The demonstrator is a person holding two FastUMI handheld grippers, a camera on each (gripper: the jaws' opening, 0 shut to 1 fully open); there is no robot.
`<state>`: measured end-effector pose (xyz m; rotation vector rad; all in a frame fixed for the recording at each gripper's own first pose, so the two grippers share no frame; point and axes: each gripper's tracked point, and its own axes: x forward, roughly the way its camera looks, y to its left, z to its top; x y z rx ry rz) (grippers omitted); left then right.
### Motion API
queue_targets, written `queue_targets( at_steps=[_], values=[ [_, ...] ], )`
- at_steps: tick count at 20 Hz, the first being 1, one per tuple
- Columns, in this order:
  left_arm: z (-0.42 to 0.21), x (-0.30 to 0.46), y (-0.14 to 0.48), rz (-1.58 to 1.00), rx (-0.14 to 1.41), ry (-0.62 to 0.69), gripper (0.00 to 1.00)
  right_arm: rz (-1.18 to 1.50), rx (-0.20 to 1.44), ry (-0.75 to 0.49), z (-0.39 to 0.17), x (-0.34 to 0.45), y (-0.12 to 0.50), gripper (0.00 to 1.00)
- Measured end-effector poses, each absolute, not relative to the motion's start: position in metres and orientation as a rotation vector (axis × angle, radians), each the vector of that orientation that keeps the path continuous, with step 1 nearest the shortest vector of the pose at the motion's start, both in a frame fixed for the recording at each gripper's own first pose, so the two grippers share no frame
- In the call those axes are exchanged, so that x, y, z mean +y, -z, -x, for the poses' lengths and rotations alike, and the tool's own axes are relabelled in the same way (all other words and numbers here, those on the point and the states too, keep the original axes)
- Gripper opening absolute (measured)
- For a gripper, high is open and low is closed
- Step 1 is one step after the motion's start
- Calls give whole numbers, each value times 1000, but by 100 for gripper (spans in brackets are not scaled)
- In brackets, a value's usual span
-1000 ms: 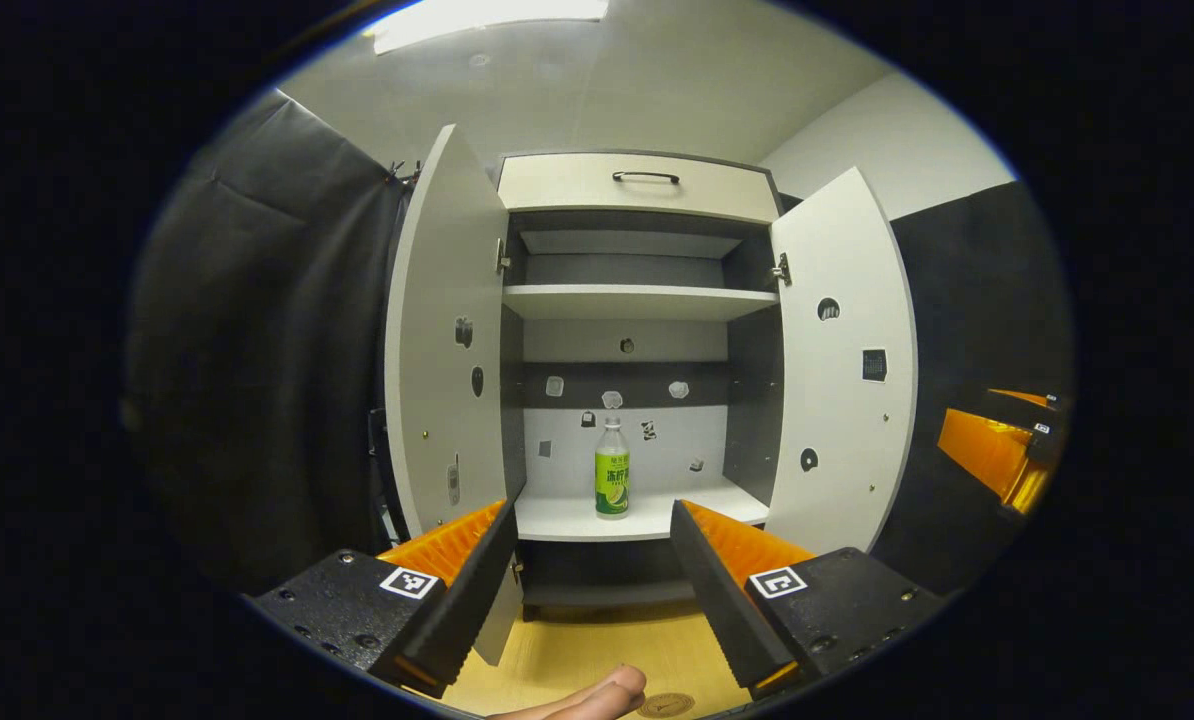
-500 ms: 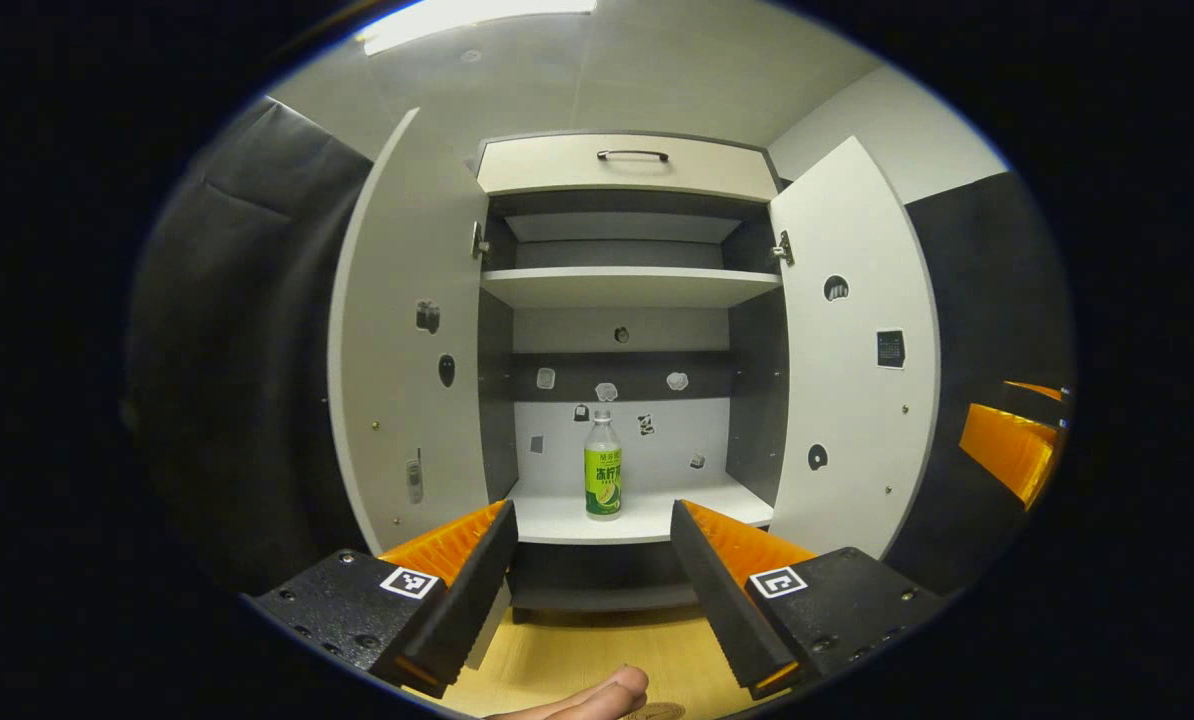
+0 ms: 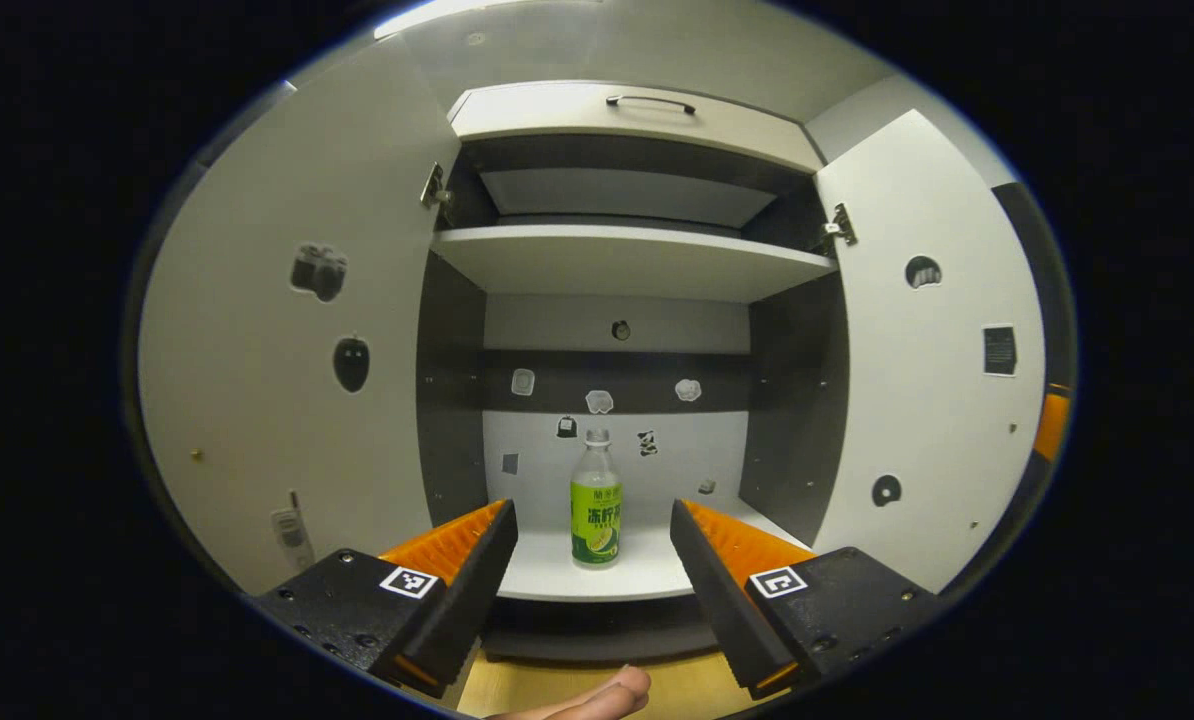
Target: Grasp the bottle in the cabinet with the left hand and place it on the coaster, then close the right door with the right hand and the left door with the left hand.
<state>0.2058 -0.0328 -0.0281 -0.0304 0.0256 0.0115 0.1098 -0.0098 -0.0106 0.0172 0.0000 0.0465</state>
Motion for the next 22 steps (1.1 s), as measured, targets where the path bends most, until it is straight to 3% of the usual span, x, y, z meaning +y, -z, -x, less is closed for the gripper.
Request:
queue_targets(
  at_steps=[9, 20, 21, 22],
  values=[
    [-329, -30, 79, 25, 65, 28, 98, 18, 41, -14, -124, -2, 30, 98],
    [-397, -44, 122, 55, 113, 62, 97, 76, 82, -11, -115, -8, 47, 99],
    [-394, -51, 125, 62, 134, 86, 93, 70, 86, -4, -113, -10, 48, 99],
    [-388, -53, 122, 62, 132, 102, 80, 65, 89, -4, -109, -10, 48, 99]
  ],
)
